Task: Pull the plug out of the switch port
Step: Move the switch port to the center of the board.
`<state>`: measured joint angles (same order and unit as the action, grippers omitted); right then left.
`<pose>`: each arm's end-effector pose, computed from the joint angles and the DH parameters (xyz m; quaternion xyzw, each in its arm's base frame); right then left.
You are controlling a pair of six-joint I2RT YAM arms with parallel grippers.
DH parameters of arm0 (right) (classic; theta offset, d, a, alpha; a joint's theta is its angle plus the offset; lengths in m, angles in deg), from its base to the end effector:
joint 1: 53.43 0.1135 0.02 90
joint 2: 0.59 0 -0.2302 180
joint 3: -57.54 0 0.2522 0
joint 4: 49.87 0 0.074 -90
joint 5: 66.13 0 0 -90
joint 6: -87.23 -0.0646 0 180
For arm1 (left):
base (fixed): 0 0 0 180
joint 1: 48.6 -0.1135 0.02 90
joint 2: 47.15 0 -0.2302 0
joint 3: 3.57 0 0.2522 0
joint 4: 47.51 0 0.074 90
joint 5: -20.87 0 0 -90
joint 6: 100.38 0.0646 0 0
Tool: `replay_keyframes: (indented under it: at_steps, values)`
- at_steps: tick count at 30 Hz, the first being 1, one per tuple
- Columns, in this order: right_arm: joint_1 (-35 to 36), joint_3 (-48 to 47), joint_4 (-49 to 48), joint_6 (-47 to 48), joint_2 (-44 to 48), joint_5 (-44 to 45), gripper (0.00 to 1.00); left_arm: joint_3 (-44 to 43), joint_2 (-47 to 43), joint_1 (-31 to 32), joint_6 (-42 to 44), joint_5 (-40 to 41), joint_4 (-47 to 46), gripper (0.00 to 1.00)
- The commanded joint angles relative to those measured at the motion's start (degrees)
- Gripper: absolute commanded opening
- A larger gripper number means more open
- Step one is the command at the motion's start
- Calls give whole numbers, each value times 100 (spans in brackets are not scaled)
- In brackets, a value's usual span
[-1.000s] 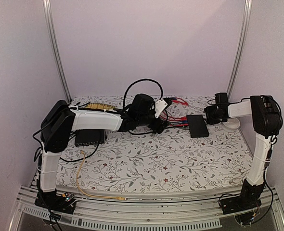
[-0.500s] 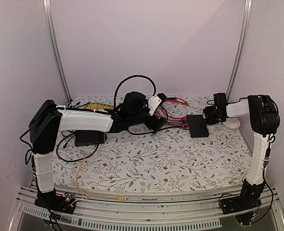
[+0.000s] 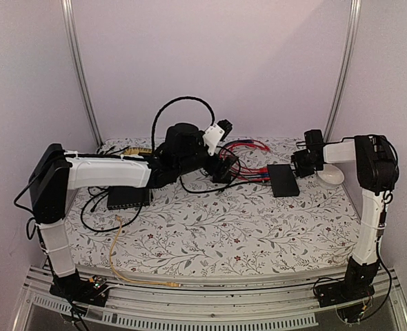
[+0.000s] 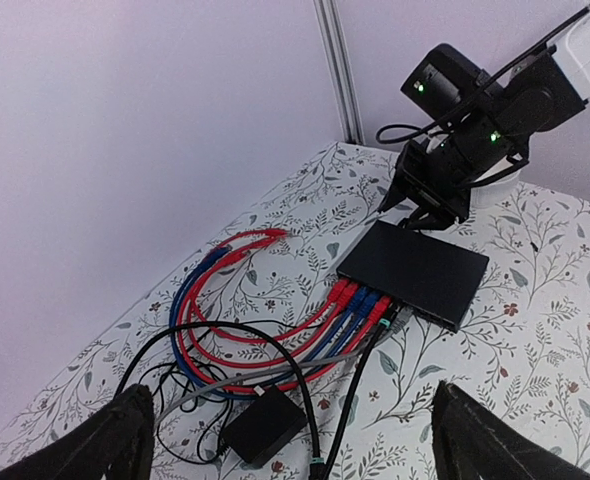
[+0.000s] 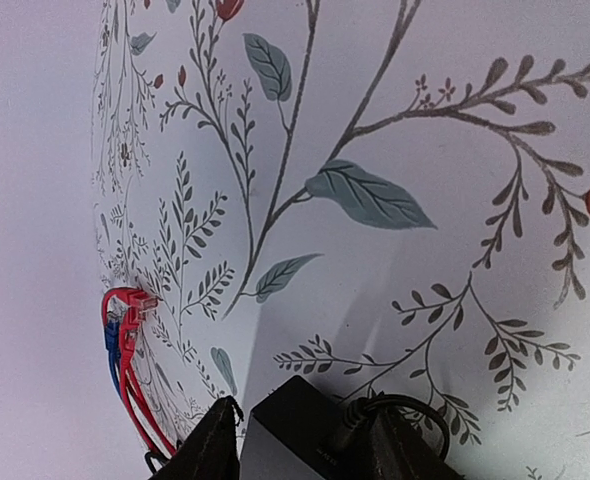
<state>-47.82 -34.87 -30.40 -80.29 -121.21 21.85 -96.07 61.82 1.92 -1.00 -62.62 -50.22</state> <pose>0.4504 0.0465 0.0899 0.5423 0.7585 0.2518 0.2591 0.3051 -0.3588 0.2268 0.3618 0.6981 -0.1747 0.5927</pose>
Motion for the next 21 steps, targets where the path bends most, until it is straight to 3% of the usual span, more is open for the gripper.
replay_keyframes:
  at_steps: [1, 7, 12, 17, 21]
  values:
    - [-20, -309, 305, 195, -193, 204, 43, 77, -245, 76, 35, 77, -205, 96]
    - [-16, -405, 490, 168, -324, 79, 42, 174, -382, 69, 139, 160, -261, 96]
    - [3, -393, 503, 195, -398, -27, 25, 375, -528, 67, 178, 256, -393, 97]
    - [36, -408, 523, 252, -421, -50, 20, 489, -609, 56, 183, 270, -493, 97]
    - [59, -415, 529, 317, -384, -9, 8, 529, -649, 57, 208, 293, -531, 97]
